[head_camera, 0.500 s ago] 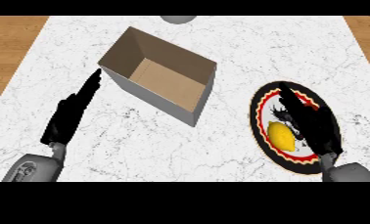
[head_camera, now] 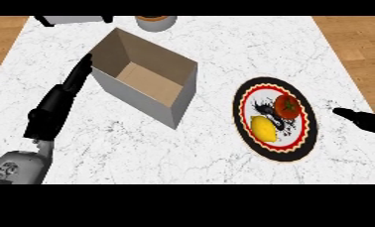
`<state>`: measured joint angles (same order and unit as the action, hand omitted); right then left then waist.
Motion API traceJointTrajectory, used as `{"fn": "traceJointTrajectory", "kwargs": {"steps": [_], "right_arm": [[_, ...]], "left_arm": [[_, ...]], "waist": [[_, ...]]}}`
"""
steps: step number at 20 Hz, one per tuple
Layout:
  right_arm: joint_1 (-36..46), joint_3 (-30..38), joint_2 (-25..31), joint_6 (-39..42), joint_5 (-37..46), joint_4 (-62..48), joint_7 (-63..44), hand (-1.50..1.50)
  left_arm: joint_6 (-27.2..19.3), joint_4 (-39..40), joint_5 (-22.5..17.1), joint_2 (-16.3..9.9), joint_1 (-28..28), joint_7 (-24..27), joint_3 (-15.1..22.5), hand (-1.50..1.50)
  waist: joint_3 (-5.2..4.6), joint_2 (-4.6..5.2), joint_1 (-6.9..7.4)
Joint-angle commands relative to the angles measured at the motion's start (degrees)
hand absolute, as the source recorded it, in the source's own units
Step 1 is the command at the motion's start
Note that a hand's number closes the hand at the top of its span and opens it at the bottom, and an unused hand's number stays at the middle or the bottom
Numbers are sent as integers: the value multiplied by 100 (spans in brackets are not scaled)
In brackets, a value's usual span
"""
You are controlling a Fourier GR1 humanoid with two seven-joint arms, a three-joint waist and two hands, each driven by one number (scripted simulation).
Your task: Pick the tomato from the plate and place it in the cardboard box
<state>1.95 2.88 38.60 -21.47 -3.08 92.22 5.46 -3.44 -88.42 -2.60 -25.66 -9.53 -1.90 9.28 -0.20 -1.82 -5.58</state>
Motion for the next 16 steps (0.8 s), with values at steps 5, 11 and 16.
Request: {"fn": "traceJointTrajectory", "kwargs": {"steps": [5,11,16], "right_arm": [[-2029,637,246,-823,1167,927,1435,-150],[-2601,18,456,-919,2789,1965,-199,-150],[-2950,-124,1252,232,3506,2332,-1577,-150]], "left_arm": [[379,-130,-115,-32,-30,645,-87,0],[593,-224,-117,-64,-66,567,-110,0],[532,19,26,145,-238,739,13,0]], "waist": [[16,141,272],[2,178,507],[-10,204,499]]}}
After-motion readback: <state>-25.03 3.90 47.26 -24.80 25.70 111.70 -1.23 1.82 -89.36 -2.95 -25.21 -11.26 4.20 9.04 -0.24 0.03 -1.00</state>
